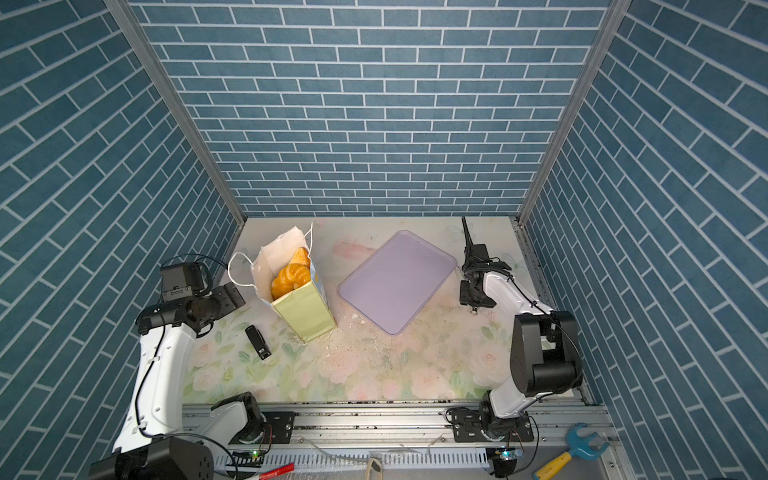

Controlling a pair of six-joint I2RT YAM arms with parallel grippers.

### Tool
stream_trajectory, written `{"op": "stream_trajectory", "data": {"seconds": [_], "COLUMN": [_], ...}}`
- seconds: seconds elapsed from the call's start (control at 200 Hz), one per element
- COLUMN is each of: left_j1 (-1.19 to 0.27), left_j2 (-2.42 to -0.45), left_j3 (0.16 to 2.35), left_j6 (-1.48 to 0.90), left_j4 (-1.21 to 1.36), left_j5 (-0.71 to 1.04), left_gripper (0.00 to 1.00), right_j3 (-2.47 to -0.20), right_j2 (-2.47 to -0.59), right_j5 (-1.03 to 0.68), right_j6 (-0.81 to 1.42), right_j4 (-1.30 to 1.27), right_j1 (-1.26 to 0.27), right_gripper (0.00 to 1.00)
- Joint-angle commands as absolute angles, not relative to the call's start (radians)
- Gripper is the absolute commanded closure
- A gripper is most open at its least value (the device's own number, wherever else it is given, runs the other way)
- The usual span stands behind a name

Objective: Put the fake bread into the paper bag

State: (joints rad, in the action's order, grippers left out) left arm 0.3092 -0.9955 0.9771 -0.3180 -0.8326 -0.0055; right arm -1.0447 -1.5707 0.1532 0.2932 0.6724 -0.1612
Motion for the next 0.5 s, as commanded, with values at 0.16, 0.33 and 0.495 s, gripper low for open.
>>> {"op": "stream_trajectory", "data": {"seconds": [0.16, 0.33, 0.495], "left_j1": [0.314, 0.314, 0.311], "left_j2": [-0.988, -0.986, -1.005], "left_j3": [0.961, 0.948, 0.841], "left_j6": [-0.293, -0.277, -0.283], "left_j4": [-0.831, -0.822, -0.619], "left_j5": [0.023, 0.033, -0.086], "left_gripper": [0.07, 0.08, 0.03], "right_j3": [-1.020, -1.055, -0.879], "right_j2": [-1.515, -1.404, -1.282], "right_j5": [0.187, 0.309, 0.297], "right_j6": [0.315, 0.280, 0.146], "right_j4": [0.641, 0.612, 0.189], "right_j1": [-0.152, -0.149, -0.149], "right_gripper": [0.31, 0.01, 0.01]}}
